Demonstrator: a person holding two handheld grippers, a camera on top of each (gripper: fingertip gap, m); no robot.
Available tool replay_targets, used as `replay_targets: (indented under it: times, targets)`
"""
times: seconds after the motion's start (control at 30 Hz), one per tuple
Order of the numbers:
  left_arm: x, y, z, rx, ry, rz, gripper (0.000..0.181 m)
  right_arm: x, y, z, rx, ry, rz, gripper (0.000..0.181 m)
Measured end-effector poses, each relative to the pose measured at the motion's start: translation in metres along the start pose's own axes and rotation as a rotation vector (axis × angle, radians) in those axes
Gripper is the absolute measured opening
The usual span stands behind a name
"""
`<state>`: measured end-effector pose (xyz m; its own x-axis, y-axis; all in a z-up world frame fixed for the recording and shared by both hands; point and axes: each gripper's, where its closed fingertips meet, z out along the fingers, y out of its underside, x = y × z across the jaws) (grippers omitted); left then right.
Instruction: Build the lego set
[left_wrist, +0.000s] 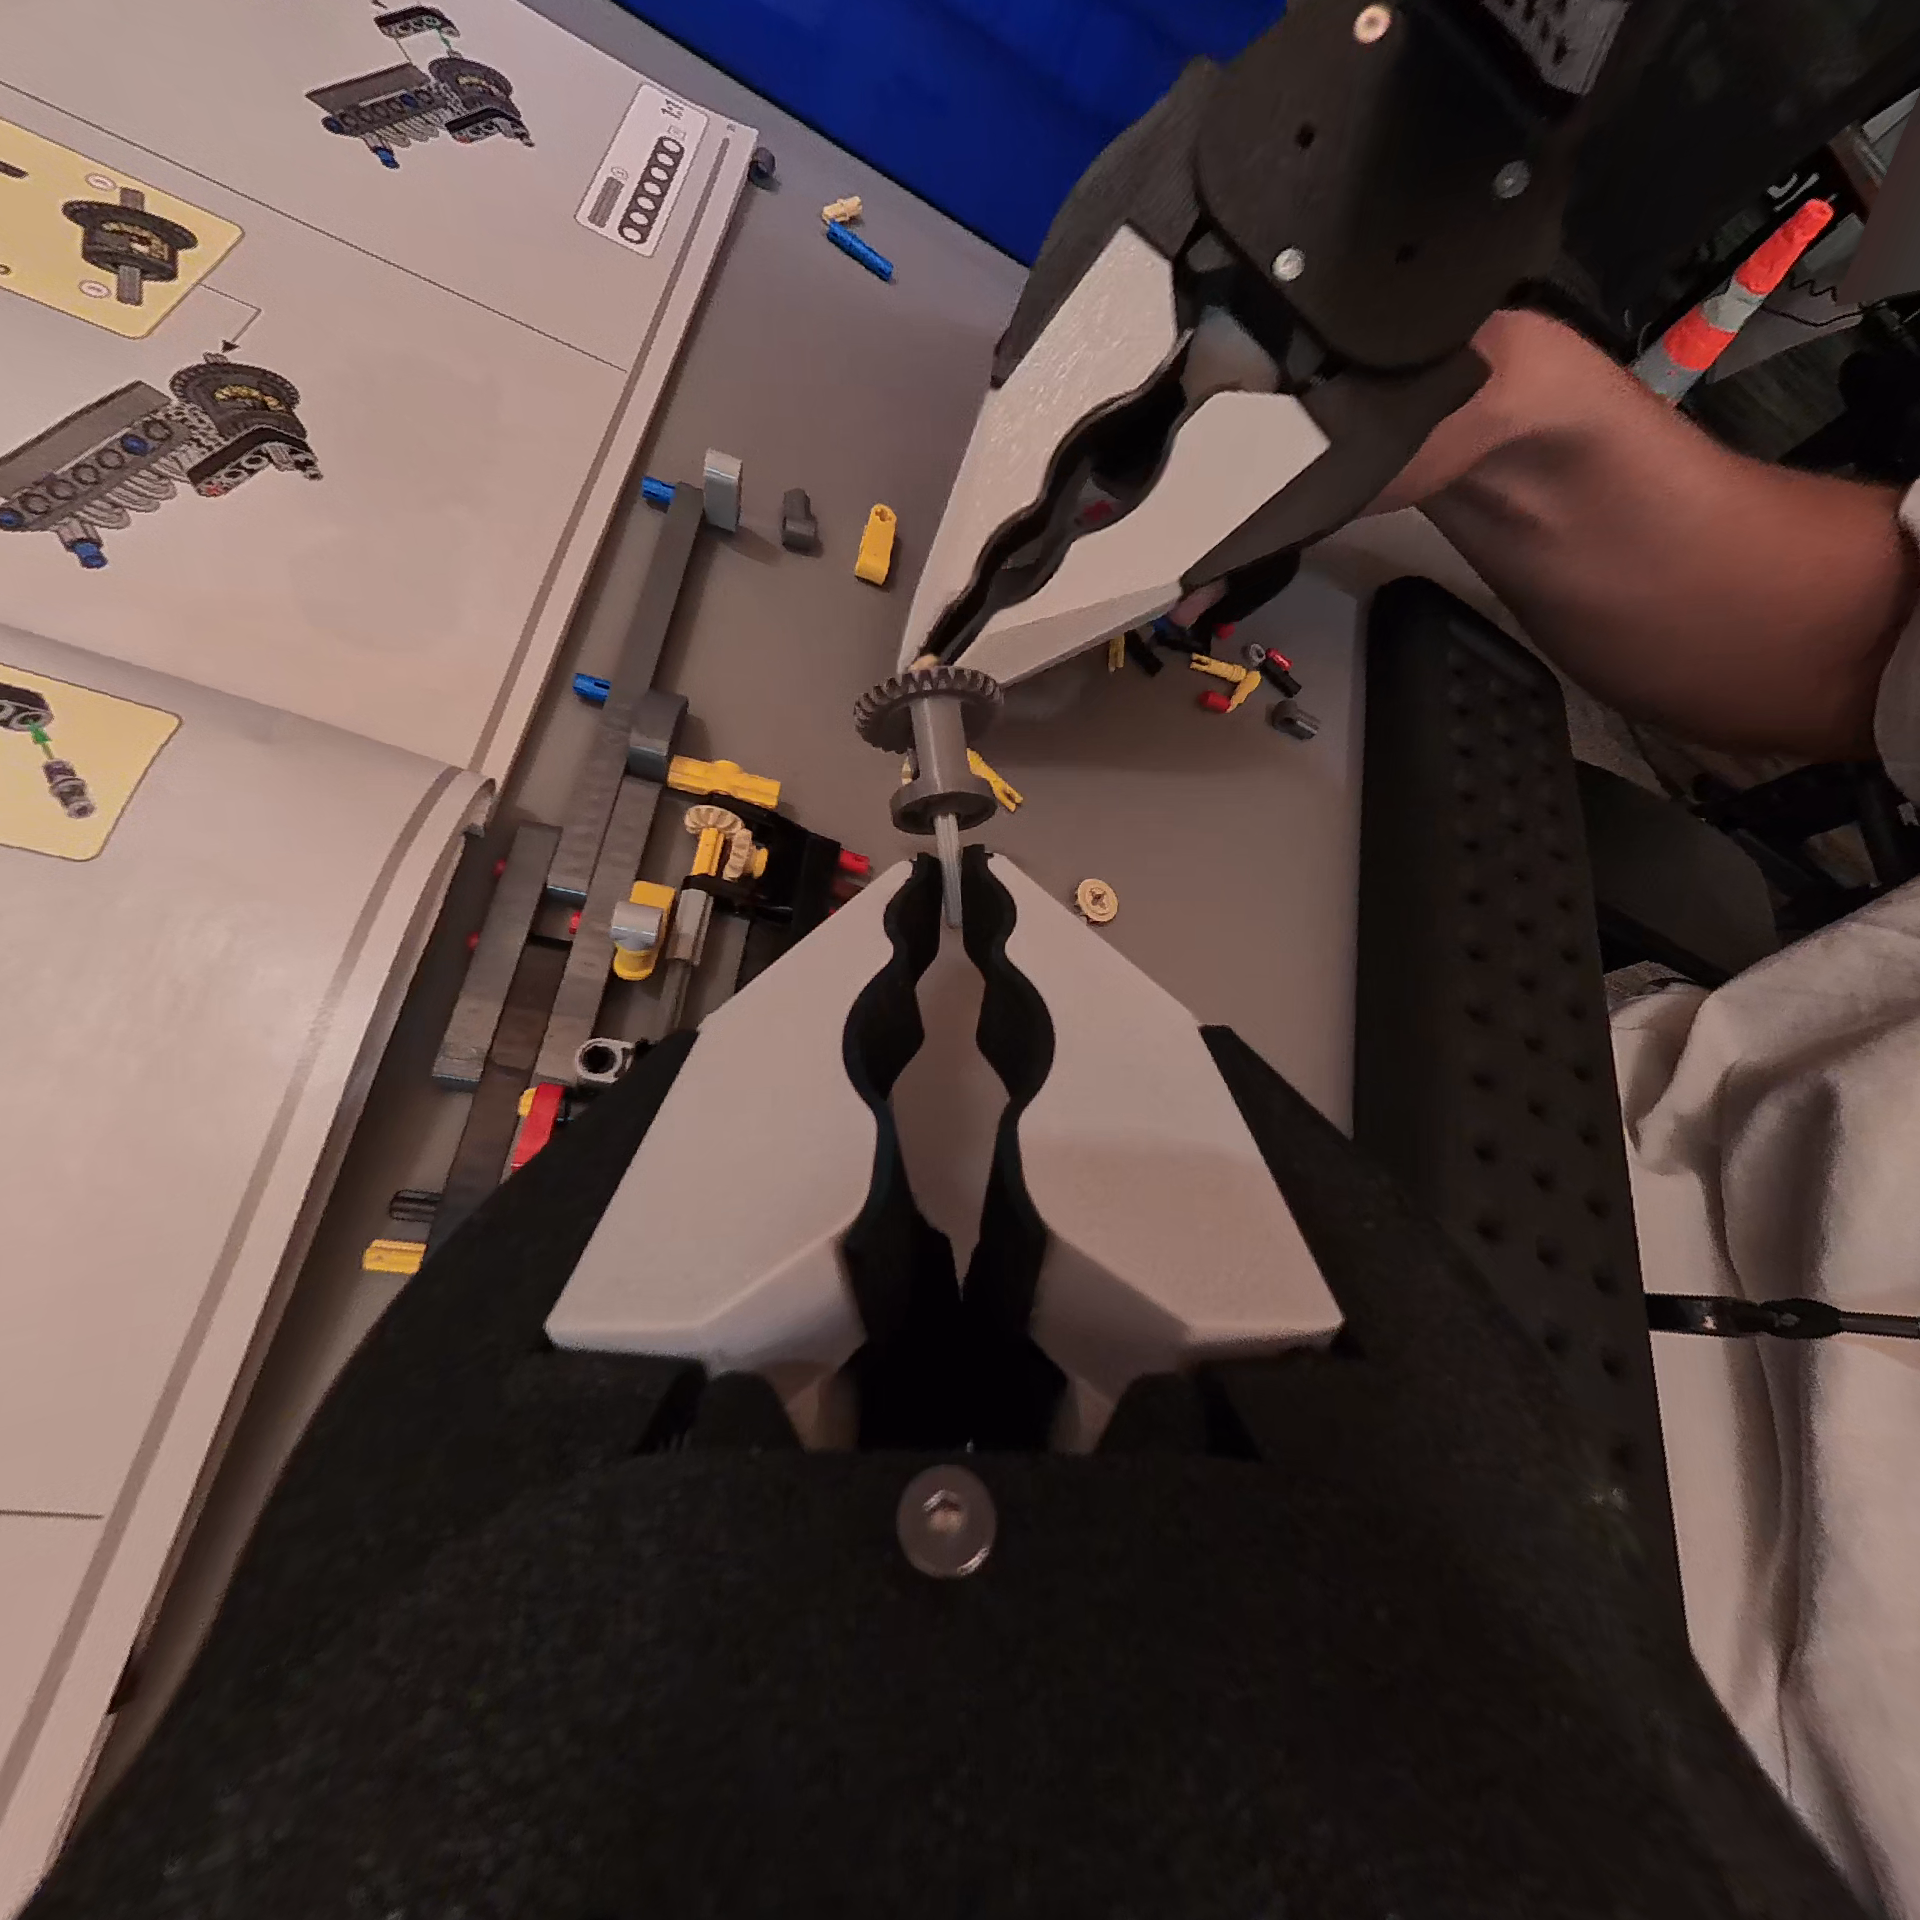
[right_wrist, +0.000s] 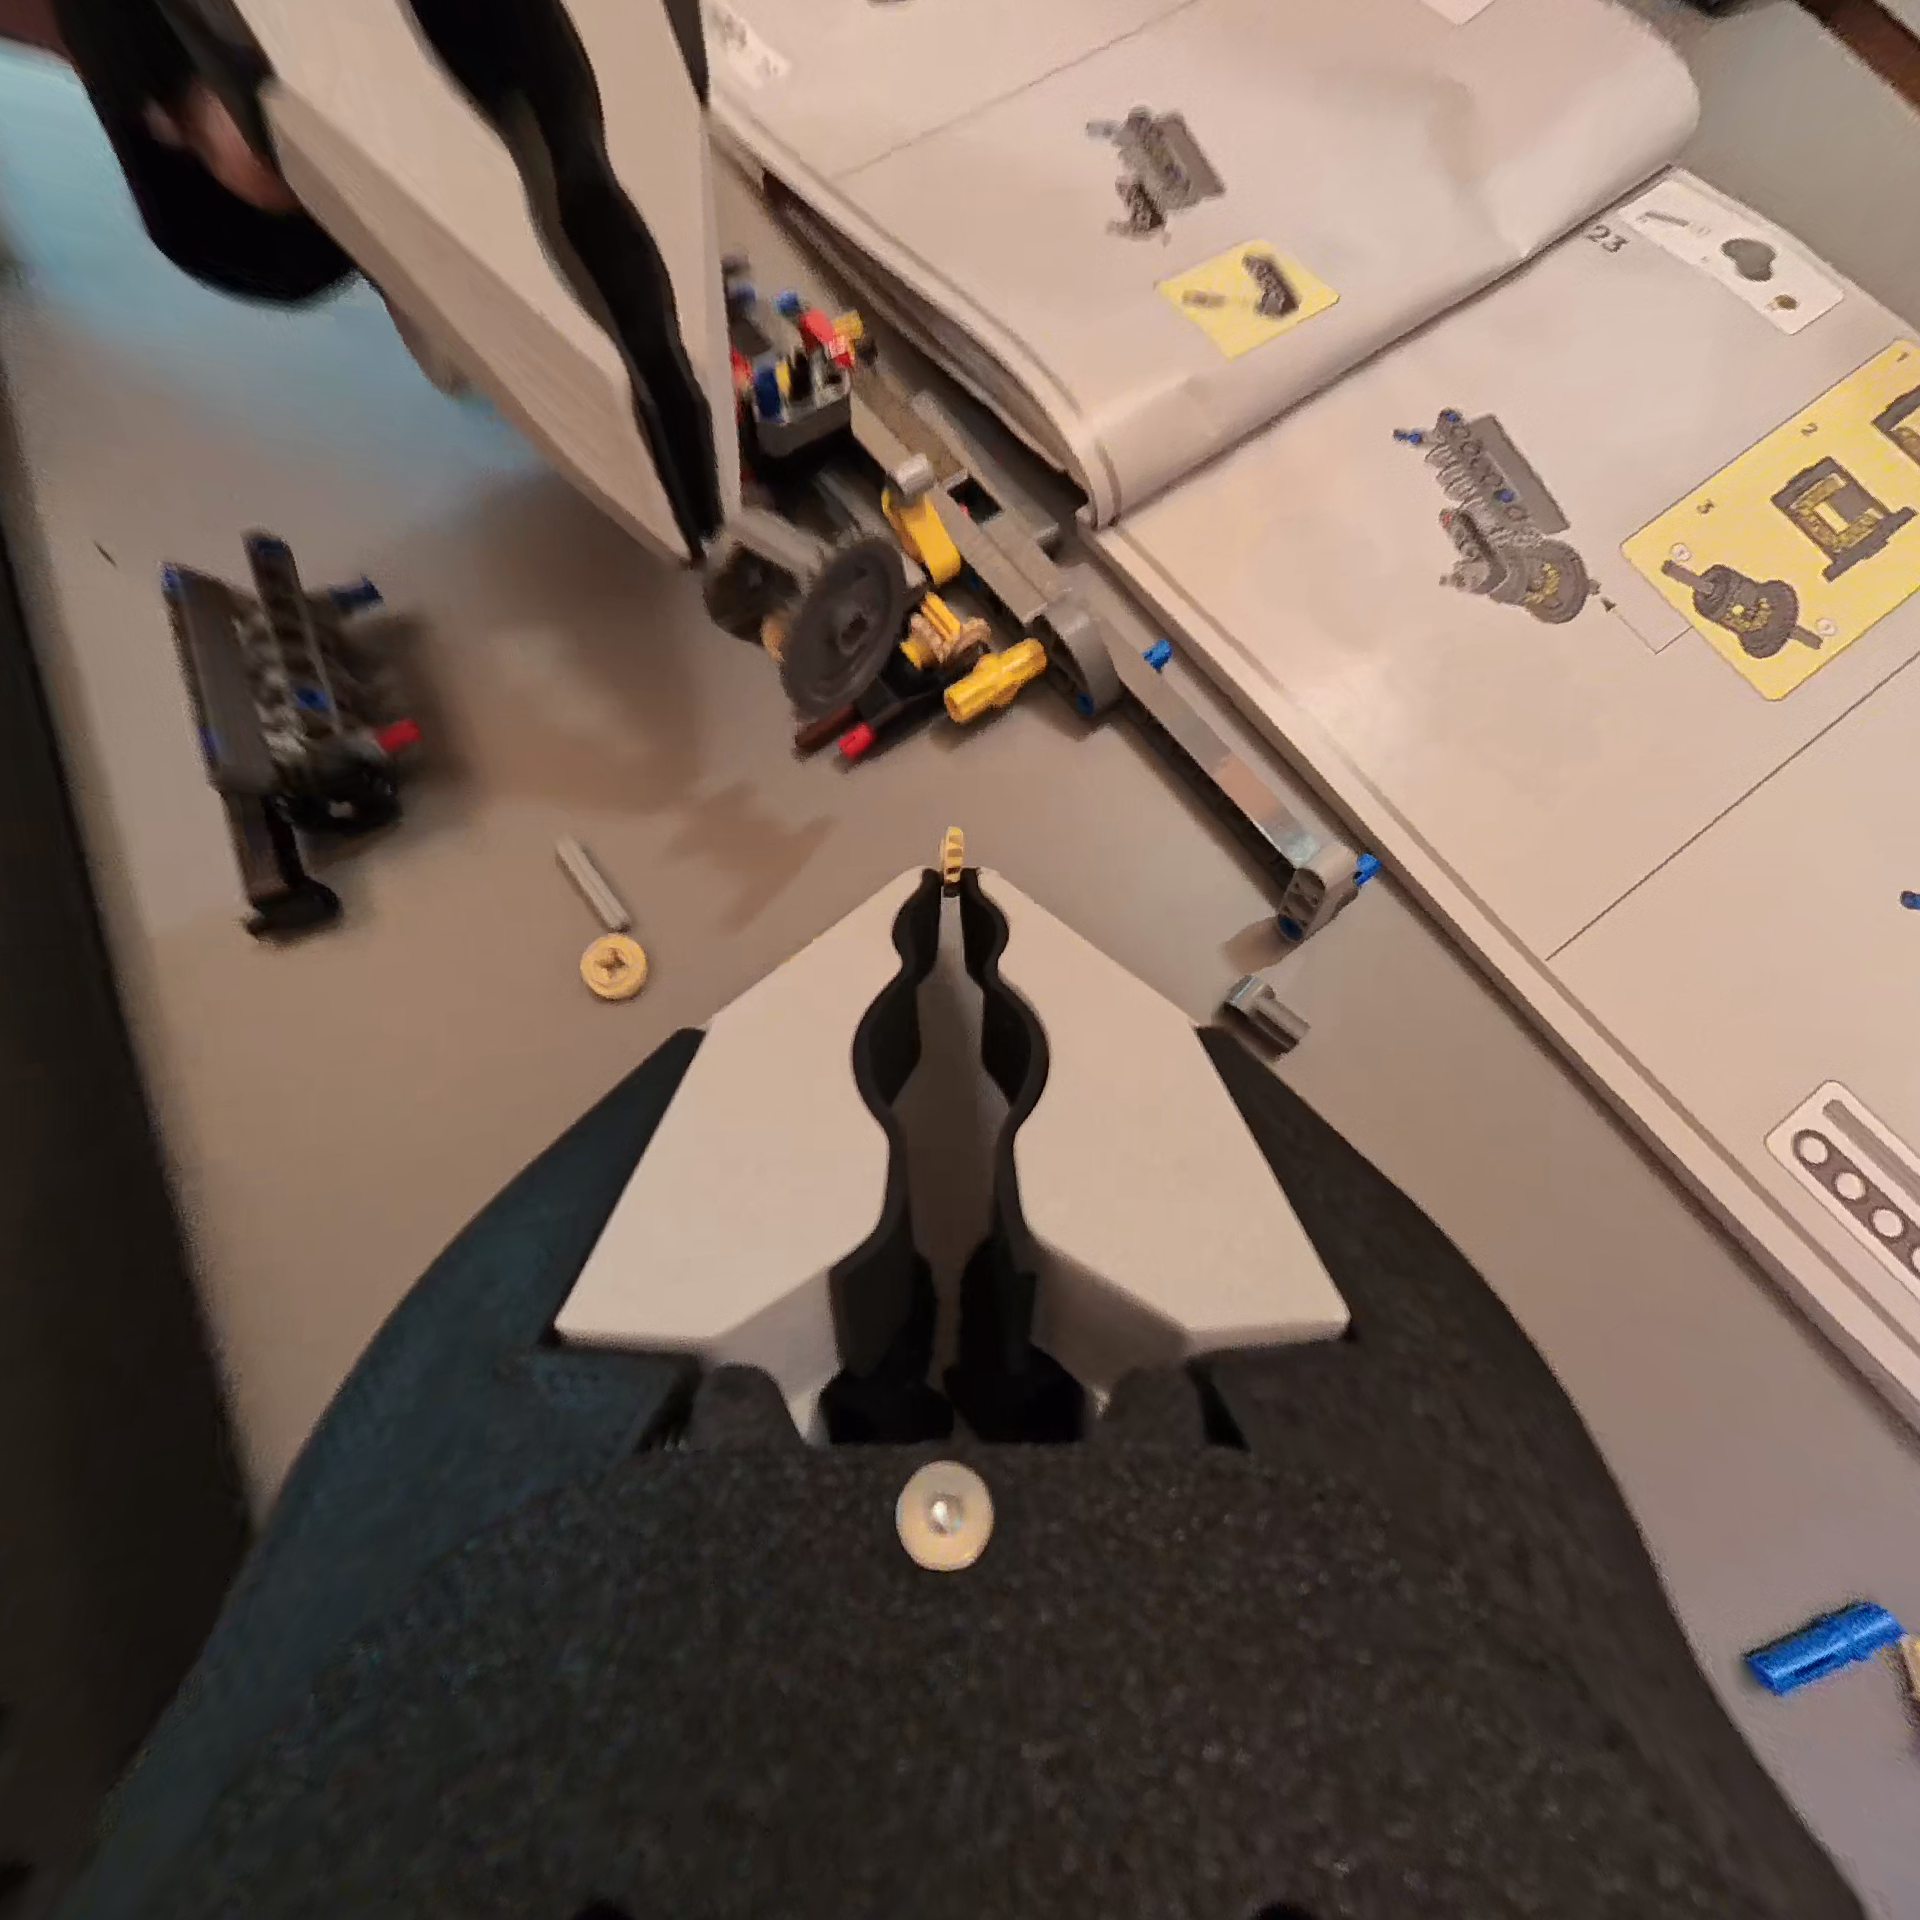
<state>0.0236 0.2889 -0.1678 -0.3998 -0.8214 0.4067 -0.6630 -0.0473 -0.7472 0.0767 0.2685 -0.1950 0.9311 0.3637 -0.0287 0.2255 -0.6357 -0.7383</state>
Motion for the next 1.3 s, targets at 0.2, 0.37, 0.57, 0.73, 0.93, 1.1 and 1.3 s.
replay_targets:
  times: [0.2,0.37,0.57,0.73,0.93,1.1,1.3]
  targets:
    - [-0.004,-0.008,-0.002,0.055,-0.007,-0.037,0.003,-0.029,-0.044,-0.012,0.188,0.077,0.116,0.003]
    - [-0.003,-0.007,-0.001,0.053,-0.001,-0.042,0.003,-0.030,-0.050,-0.010,0.190,0.225,0.167,0.002]
    - [0.001,-0.008,0.002,0.054,0.001,-0.032,0.003,-0.024,-0.045,-0.007,0.105,0.314,0.170,0.003]
    - [0.002,-0.009,0.003,0.063,0.008,-0.022,0.003,-0.026,-0.043,-0.003,0.061,0.313,0.170,0.003]
    - [0.003,-0.009,0.002,0.064,0.008,-0.012,0.003,-0.026,-0.041,-0.001,-0.001,0.326,0.173,0.004]
    - [0.003,-0.010,0.002,0.072,0.017,-0.026,0.003,-0.022,-0.044,-0.003,0.009,0.357,0.122,0.003]
    - [0.008,-0.014,-0.002,0.099,0.090,-0.077,0.003,-0.026,-0.049,-0.007,-0.018,0.343,-0.066,0.003]
